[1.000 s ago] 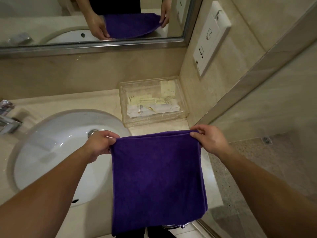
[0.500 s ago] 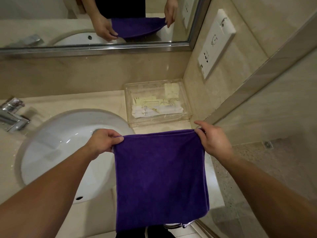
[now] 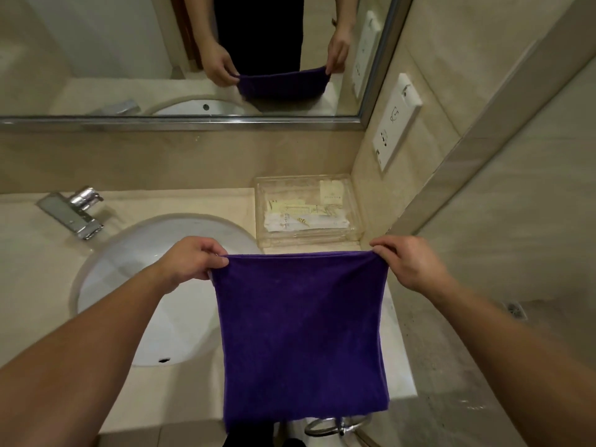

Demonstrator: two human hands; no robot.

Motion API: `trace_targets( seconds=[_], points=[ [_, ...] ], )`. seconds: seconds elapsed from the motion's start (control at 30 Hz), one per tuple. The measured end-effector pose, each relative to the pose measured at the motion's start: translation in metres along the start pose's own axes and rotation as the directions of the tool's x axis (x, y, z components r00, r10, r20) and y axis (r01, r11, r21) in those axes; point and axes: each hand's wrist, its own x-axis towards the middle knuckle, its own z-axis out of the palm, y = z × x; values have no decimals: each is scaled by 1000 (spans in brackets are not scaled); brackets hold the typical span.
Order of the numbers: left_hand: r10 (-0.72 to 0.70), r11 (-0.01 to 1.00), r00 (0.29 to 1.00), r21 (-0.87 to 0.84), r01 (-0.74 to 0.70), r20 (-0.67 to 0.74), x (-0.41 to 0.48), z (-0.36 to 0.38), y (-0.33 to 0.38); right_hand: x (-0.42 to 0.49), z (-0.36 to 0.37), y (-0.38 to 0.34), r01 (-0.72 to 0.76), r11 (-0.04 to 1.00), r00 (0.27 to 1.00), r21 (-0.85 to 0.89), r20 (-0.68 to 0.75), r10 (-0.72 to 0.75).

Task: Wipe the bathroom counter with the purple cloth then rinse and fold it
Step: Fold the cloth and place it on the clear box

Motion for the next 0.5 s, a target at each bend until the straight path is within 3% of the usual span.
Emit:
trace_targets(
  seconds=[0.1,0.23,0.3,0.4,0.5],
  points=[
    [32,998,999,59,-30,-36,-23,-9,8,-11,-19,-12,37,999,997,-21,68,-35],
    [43,995,992,91,-32,-121,-53,-23,15,-26,-52,-37,9,980,981,198,188,-47],
    [75,992,982,111,-56,-174,-67,-30,21,-32,-70,-50,37,977,976,209,202,-80],
    [143,985,960,129,-114,-241,-86,-41,33,-44,-94,-65,92,990,977,103,181,-110],
    [208,975,946,131,-180,-249,-102,-51,51,-57,-109,-77,178,974,974,-138,169,-153]
  ],
)
